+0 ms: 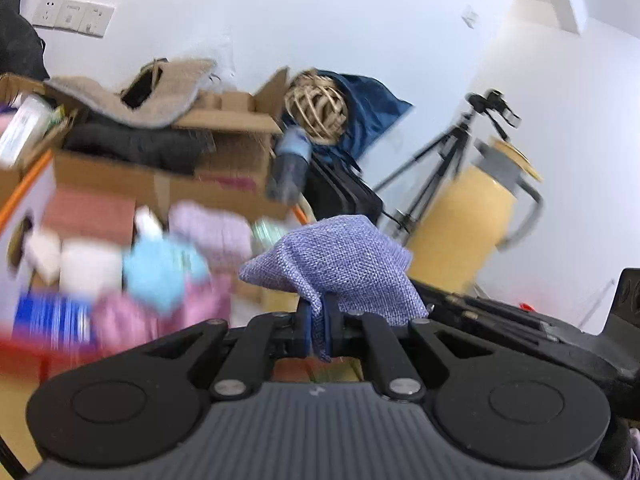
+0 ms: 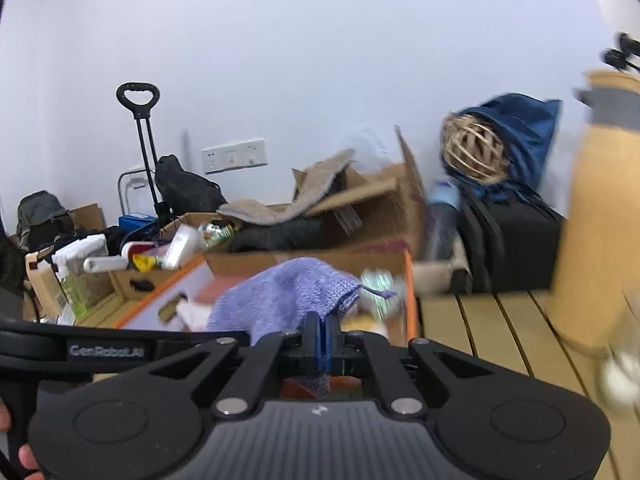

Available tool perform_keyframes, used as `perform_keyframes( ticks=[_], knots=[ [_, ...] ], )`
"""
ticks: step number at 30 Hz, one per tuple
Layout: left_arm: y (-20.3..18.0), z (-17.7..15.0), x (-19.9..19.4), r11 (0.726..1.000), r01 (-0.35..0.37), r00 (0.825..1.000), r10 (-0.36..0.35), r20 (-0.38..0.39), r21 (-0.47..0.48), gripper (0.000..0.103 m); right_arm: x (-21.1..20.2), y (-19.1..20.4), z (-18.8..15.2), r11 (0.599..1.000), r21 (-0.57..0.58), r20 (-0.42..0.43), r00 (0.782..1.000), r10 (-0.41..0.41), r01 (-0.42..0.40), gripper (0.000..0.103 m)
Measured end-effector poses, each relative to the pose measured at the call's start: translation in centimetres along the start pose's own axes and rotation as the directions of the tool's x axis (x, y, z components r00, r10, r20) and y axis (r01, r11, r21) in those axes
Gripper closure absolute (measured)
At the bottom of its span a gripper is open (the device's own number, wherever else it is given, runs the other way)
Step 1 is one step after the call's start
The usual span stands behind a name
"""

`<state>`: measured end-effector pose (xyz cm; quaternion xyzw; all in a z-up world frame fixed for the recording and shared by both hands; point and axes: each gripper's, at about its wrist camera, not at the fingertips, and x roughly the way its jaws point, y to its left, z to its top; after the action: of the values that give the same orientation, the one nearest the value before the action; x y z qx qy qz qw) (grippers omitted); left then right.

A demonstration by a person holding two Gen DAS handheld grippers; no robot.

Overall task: Organize soft objects
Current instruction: 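Carry the purple sachet into the cardboard box and open both grippers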

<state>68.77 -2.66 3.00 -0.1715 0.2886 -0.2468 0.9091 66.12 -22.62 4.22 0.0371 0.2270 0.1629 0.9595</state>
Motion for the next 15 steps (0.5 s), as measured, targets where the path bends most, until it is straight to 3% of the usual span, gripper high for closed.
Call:
perform_keyframes(
  ticks=[4,6,8,9,13,15],
  knots=[
    [3.4,3.6,7.0,0.995,-0.078,0.986,0.069,-0.153,-0.057,0.097,8.7,-1.1,3.3,1.0,-0.013,-0.152,0.988,-0.027,0.025,0.101],
    [4.8,3.8,10.3,0.987,-0.152,0.965,0.137,-0.223,-0.047,0.097,13.1,-2.0,3.1,0.999,0.006,-0.258,0.966,-0.029,0.032,0.101],
    [5.7,3.5,12.4,0.984,-0.177,0.947,0.163,-0.278,-0.027,0.095,16.7,-3.2,2.2,0.995,0.052,-0.357,0.932,-0.063,0.087,0.098],
    [5.9,3.3,13.3,0.984,-0.175,0.936,0.161,-0.314,-0.017,0.094,17.8,-3.5,1.7,0.993,0.041,-0.385,0.919,-0.086,0.11,0.103],
    [5.5,3.5,13.4,0.983,-0.182,0.925,0.178,-0.334,0.02,0.089,18.3,-2.8,1.6,0.994,-0.018,-0.404,0.909,-0.104,0.106,0.099],
    [5.6,3.5,12.4,0.986,-0.166,0.932,0.157,-0.327,0.003,0.075,17.7,-2.8,1.9,0.995,-0.024,-0.408,0.908,-0.101,0.1,0.096]
  ],
)
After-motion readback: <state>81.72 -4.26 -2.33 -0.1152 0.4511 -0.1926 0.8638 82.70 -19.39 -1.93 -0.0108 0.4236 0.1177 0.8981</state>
